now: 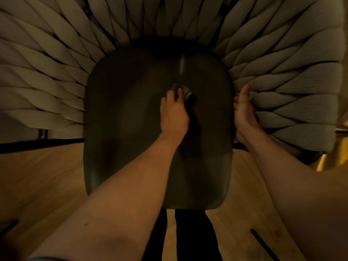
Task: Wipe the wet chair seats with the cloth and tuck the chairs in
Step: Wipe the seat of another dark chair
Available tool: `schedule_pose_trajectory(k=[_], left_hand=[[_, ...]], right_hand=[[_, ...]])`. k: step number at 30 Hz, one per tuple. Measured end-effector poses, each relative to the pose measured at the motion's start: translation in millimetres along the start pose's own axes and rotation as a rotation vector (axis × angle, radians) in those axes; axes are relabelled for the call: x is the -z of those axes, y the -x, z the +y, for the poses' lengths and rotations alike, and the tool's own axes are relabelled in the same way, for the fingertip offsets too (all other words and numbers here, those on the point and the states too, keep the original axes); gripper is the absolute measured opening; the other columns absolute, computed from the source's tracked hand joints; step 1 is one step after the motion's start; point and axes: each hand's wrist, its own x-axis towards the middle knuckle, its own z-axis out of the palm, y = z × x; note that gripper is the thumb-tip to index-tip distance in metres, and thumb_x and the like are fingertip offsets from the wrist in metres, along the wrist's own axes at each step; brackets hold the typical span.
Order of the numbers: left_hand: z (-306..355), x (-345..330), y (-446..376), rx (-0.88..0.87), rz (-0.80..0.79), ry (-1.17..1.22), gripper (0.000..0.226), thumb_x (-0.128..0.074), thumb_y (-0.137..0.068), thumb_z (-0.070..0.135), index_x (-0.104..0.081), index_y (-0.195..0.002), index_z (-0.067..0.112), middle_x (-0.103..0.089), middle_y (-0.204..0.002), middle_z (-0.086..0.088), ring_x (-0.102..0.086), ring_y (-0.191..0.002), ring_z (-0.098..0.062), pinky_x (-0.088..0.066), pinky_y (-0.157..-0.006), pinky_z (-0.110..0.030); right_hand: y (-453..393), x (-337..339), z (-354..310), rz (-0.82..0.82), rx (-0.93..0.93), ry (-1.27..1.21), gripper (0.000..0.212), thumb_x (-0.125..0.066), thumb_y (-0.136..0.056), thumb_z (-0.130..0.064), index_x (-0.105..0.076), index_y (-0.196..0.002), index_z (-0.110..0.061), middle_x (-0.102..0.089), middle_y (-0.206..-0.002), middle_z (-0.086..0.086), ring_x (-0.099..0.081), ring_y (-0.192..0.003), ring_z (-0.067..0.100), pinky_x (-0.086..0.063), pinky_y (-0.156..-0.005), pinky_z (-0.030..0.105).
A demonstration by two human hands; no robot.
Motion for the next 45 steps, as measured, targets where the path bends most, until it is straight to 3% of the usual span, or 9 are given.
schedule_pose_trajectory(k=[4, 9, 13, 17, 21, 26, 30, 35, 45], left_hand=[[51, -14, 4, -0.135, -0.048, -0.026, 0.06, -0.049, -0.092, 0.015, -0.032, -0.149, 0.008, -0.04, -0.141, -0.016, -0.045, -0.111, -0.032, -0.037, -0.099, -0.036], [87, -45, -1, -0.312, -0.155, -0.035, 0.061, -0.05, -0.093, 0.031, -0.032, -0.149, 0.013, -0.037, -0.147, -0.012, -0.046, -0.115, -0.029, -0.042, -0.097, -0.036], [97, -57, -8, -0.445, -0.249, -0.112, 0.062, -0.05, -0.09, 0.04, -0.035, -0.147, 0.022, -0.04, -0.145, -0.008, -0.046, -0.118, -0.029, -0.043, -0.092, -0.036], [86, -41, -8, -0.519, -0.23, -0.219, 0.059, -0.05, -0.095, 0.033, -0.032, -0.15, 0.022, -0.03, -0.149, -0.009, -0.046, -0.111, -0.032, -0.044, -0.092, -0.038], [74, -17, -9, -0.576, -0.206, -0.295, 0.055, -0.043, -0.099, 0.027, -0.028, -0.151, 0.018, -0.026, -0.15, -0.01, -0.042, -0.116, -0.032, -0.039, -0.096, -0.038], [32, 11, -13, -0.432, -0.196, -0.244, 0.059, -0.049, -0.096, 0.025, -0.03, -0.151, 0.017, -0.025, -0.148, -0.009, -0.04, -0.116, -0.034, -0.037, -0.102, -0.04], [-9, 27, -19, -0.329, -0.165, -0.272, 0.05, -0.049, -0.095, 0.018, -0.042, -0.145, 0.014, -0.031, -0.142, -0.011, -0.043, -0.111, -0.033, -0.04, -0.098, -0.042], [-59, 47, -24, -0.208, -0.091, -0.302, 0.061, -0.048, -0.094, 0.012, -0.029, -0.151, 0.016, -0.035, -0.136, -0.013, -0.045, -0.108, -0.033, -0.042, -0.095, -0.041], [-142, 79, -31, 0.018, -0.016, -0.295, 0.053, -0.048, -0.093, 0.006, -0.04, -0.145, 0.016, -0.035, -0.136, -0.015, -0.045, -0.108, -0.039, -0.049, -0.091, -0.047]], right_hand=[[-2, -1, 2, -0.001, 0.015, -0.009, 0.142, -0.021, -0.039, -0.114, -0.04, -0.155, -0.034, -0.043, -0.16, -0.001, -0.044, -0.144, 0.023, -0.034, -0.12, 0.05], [21, -9, -13, -0.008, 0.07, 0.035, 0.084, -0.018, -0.094, -0.08, -0.042, -0.155, -0.028, -0.042, -0.16, 0.004, -0.042, -0.145, 0.023, -0.035, -0.12, 0.048], [20, -9, -12, 0.003, 0.078, 0.04, 0.099, -0.022, -0.078, -0.088, -0.042, -0.155, -0.029, -0.044, -0.159, 0.003, -0.045, -0.143, 0.02, -0.035, -0.12, 0.047], [16, -7, -7, 0.022, 0.123, 0.135, 0.072, -0.024, -0.102, -0.069, -0.035, -0.158, -0.025, -0.037, -0.163, 0.006, -0.038, -0.147, 0.023, -0.033, -0.121, 0.044], [19, -5, -9, 0.097, 0.218, 0.421, 0.066, -0.036, -0.103, -0.062, -0.04, -0.155, -0.02, -0.05, -0.153, 0.008, -0.05, -0.137, 0.029, -0.042, -0.11, 0.04], [14, -17, -27, 0.159, 0.33, 0.543, 0.068, -0.043, -0.105, -0.054, -0.029, -0.159, -0.016, -0.041, -0.16, 0.011, -0.041, -0.145, 0.03, -0.036, -0.114, 0.04], [5, -31, -40, 0.138, 0.319, 0.636, 0.076, -0.052, -0.1, -0.056, -0.029, -0.159, -0.014, -0.037, -0.161, 0.013, -0.037, -0.147, 0.033, -0.034, -0.118, 0.043], [1, -49, -48, 0.167, 0.298, 0.757, 0.095, -0.067, -0.09, -0.06, -0.025, -0.16, -0.012, -0.026, -0.163, 0.013, -0.032, -0.149, 0.035, -0.031, -0.119, 0.046], [-4, -66, -48, 0.27, 0.212, 0.87, 0.108, -0.077, -0.081, -0.059, -0.019, -0.16, -0.014, -0.02, -0.162, 0.015, -0.033, -0.145, 0.042, -0.037, -0.114, 0.057]])
